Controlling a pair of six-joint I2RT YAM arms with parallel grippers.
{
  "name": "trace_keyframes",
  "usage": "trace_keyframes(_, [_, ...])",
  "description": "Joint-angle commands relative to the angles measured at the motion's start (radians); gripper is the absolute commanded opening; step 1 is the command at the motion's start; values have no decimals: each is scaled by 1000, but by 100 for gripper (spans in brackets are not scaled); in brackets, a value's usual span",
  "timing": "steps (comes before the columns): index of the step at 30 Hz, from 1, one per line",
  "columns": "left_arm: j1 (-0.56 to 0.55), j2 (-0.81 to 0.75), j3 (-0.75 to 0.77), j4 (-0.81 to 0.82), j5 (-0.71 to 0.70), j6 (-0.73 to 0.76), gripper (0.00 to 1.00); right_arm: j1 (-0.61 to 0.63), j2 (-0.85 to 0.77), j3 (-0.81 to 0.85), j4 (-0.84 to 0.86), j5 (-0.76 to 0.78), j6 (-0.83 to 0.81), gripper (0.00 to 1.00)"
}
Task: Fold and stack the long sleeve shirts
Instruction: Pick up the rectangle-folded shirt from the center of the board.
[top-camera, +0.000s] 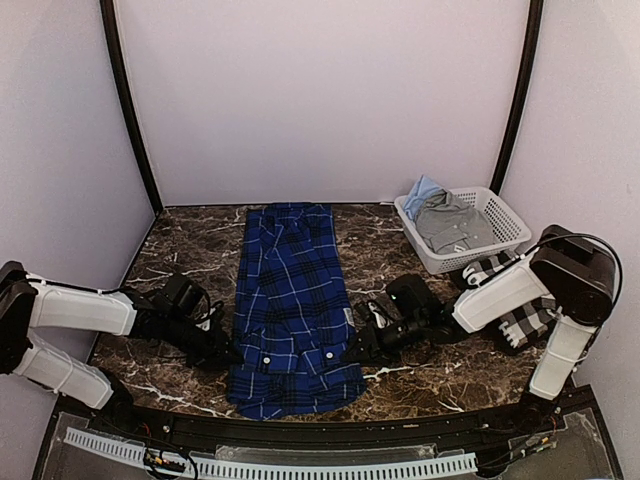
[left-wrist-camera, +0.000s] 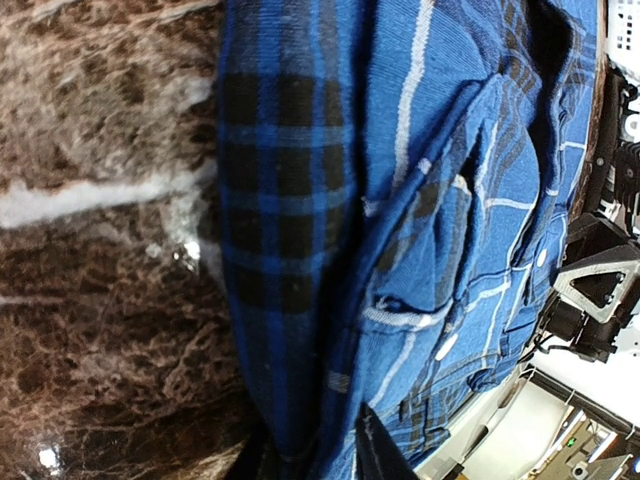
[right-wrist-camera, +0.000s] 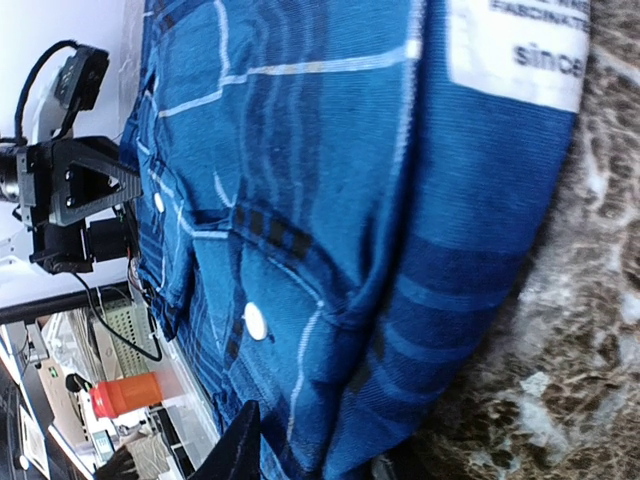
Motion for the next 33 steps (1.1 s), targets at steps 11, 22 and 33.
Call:
trace_keyframes(11, [-7, -78, -55, 73, 17, -69, 15, -2, 18, -25, 44, 26, 25, 24])
trace_keyframes(22, [-26, -102, -101, 128, 47, -114, 14, 12, 1, -69, 101, 25, 72, 4])
trace_keyframes(33, [-68, -80, -112, 193, 33, -166, 22, 33, 2, -79, 138, 24, 97, 0])
